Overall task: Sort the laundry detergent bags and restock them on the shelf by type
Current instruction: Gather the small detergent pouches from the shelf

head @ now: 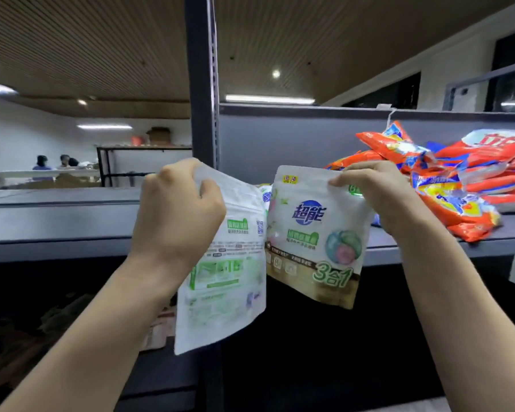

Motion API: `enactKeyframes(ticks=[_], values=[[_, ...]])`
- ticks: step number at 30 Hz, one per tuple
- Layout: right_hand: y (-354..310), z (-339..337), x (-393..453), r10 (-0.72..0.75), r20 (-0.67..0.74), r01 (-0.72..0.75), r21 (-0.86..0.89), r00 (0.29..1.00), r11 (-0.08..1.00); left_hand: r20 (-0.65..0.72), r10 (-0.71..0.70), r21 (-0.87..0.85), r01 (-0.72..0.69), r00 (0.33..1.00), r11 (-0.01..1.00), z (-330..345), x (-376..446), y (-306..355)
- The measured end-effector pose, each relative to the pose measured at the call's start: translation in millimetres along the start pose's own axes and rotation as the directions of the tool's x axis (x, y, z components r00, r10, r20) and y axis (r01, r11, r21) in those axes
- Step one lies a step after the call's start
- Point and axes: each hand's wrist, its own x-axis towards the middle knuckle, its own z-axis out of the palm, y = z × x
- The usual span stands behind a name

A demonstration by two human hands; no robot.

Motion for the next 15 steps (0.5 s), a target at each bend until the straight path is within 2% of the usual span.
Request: enactKeyframes(ticks=[6, 9, 10, 12, 14, 15], values=[[41, -14, 86, 0.091, -0.075, -0.069, 0.255, 0.993, 0.965, -0.163, -0.007, 0.059, 0.017, 0.987, 0.998, 62, 29, 31], [73, 2, 128, 0.120, -0.218, -0.056, 0.281, 0.968, 0.958, -0.229, -0.006, 0.122, 0.035, 0.973, 0.992, 94, 43, 34], [86, 6, 142, 0.137, -0.248, -0.080, 0.227, 0.959, 0.971, -0.248, -0.003, 0.138, 0.039, 0.969, 0.990, 103, 47, 34], [103, 9, 153, 0.131, -0.204, -0.134, 0.002, 0.970, 0.991, -0.281, -0.003, 0.172, 0.053, 0.960, 0.984, 119, 55, 37], [119, 10, 157, 0.063, -0.019, -0.065, -0.293, 0.998, 0.954, -0.294, -0.012, 0.222, 0.081, 0.956, 0.972, 137, 62, 35], [123, 10, 154, 0.065, 0.099, -0.015, -0.441, 0.993, 0.898, -0.290, -0.027, 0.245, 0.101, 0.957, 0.964, 146, 66, 34]])
